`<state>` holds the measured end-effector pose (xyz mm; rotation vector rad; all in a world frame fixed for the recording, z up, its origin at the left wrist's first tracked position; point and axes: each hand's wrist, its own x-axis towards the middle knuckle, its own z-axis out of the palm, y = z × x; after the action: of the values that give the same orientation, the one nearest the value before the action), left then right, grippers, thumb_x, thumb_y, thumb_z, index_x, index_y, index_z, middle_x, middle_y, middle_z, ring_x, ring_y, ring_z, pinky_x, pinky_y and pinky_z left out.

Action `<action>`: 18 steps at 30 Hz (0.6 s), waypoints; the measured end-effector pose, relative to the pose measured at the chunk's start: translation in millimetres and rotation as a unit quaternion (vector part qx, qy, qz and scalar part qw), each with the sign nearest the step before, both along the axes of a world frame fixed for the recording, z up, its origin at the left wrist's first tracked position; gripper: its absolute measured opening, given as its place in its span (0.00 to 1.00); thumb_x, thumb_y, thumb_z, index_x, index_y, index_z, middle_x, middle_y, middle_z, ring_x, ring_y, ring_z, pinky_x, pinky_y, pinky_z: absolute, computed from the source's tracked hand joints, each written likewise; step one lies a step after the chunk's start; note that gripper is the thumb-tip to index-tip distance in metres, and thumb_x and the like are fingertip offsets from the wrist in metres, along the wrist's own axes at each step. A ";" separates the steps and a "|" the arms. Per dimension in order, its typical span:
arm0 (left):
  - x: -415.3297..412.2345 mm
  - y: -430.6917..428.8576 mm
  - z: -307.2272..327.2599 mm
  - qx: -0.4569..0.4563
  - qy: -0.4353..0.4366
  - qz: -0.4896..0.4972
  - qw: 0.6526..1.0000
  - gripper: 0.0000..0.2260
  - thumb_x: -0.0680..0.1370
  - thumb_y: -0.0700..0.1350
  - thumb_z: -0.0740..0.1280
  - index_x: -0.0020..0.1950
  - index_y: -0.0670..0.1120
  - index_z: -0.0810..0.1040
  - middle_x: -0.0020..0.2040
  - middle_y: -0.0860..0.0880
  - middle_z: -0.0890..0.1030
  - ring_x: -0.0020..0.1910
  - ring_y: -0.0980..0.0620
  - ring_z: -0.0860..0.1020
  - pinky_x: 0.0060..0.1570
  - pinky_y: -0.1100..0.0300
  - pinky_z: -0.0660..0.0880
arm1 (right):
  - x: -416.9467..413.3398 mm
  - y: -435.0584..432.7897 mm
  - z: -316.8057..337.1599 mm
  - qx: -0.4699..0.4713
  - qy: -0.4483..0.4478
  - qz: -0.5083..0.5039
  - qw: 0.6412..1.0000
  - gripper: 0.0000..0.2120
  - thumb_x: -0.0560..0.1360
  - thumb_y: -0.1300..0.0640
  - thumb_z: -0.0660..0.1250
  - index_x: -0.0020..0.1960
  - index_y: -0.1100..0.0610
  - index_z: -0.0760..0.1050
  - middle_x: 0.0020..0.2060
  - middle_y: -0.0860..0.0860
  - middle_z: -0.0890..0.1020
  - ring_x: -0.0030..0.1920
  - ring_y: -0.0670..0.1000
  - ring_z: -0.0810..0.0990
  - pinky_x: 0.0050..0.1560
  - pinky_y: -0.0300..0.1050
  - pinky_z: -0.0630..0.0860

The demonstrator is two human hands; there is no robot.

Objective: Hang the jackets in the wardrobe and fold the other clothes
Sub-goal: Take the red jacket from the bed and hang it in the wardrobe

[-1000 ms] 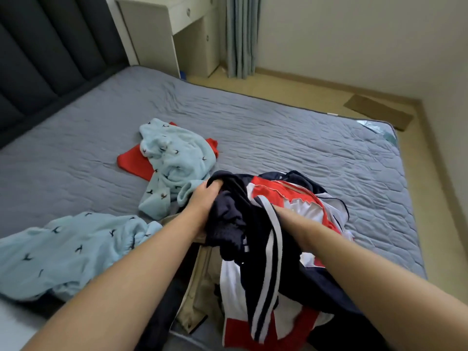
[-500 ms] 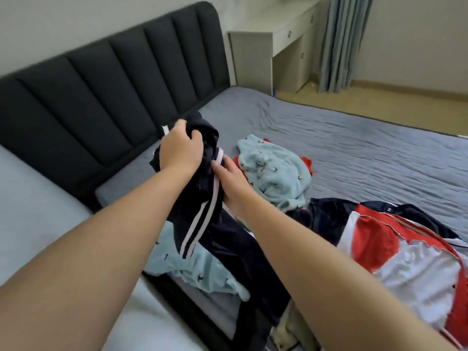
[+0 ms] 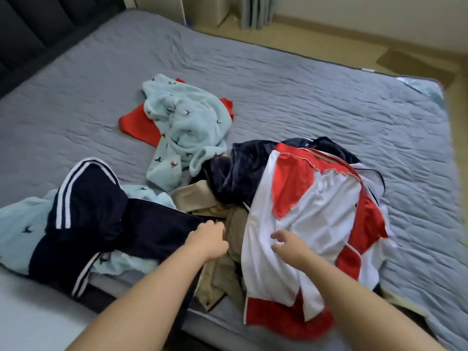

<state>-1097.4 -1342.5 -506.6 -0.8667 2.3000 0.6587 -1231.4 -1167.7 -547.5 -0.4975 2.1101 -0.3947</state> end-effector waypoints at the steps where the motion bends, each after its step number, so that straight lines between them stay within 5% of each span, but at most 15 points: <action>1: -12.7 15.9 -9.4 0.015 0.004 -0.012 1.000 0.17 0.77 0.47 0.58 0.66 0.48 0.70 0.64 0.47 0.70 0.63 0.46 0.69 0.60 0.50 0.70 | -6.8 13.8 -8.2 0.012 0.007 0.000 1.000 0.20 0.77 0.58 0.60 0.69 0.54 0.70 0.67 0.52 0.73 0.66 0.51 0.71 0.60 0.40 0.67; 7: -49.3 92.6 -61.6 0.067 -0.023 -0.010 0.997 0.18 0.77 0.45 0.58 0.67 0.47 0.68 0.66 0.46 0.69 0.63 0.46 0.70 0.60 0.50 0.72 | -13.5 98.6 -44.9 0.111 0.079 0.080 0.987 0.23 0.74 0.58 0.61 0.69 0.51 0.64 0.69 0.56 0.62 0.66 0.59 0.69 0.62 0.49 0.71; 12: -71.8 119.1 -95.1 0.039 0.006 0.109 0.993 0.32 0.77 0.50 0.63 0.77 0.48 0.51 0.76 0.42 0.54 0.72 0.41 0.60 0.66 0.48 0.66 | -37.7 134.5 -64.8 0.063 0.117 -0.027 0.991 0.39 0.74 0.55 0.66 0.77 0.44 0.47 0.75 0.62 0.49 0.59 0.63 0.74 0.55 0.49 0.74; 15: -87.4 122.5 -113.3 0.083 0.032 0.263 0.961 0.40 0.75 0.51 0.68 0.77 0.49 0.44 0.76 0.39 0.55 0.72 0.38 0.60 0.68 0.46 0.63 | -54.4 144.2 -85.8 0.002 0.062 -0.126 0.990 0.35 0.73 0.58 0.68 0.75 0.50 0.58 0.63 0.60 0.71 0.55 0.57 0.77 0.49 0.41 0.70; 18: -93.3 126.5 -126.6 -0.012 0.102 0.260 0.960 0.24 0.76 0.43 0.64 0.69 0.47 0.60 0.61 0.42 0.74 0.56 0.40 0.74 0.57 0.46 0.72 | -51.1 148.5 -102.3 0.010 0.112 -0.052 0.992 0.10 0.73 0.62 0.63 0.51 0.58 0.79 0.48 0.56 0.81 0.50 0.56 0.79 0.48 0.44 0.74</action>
<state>-1190.7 -1215.9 -633.2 -1.5004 2.2641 0.9809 -1282.6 -1019.2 -649.8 -0.4378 2.3629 -0.3924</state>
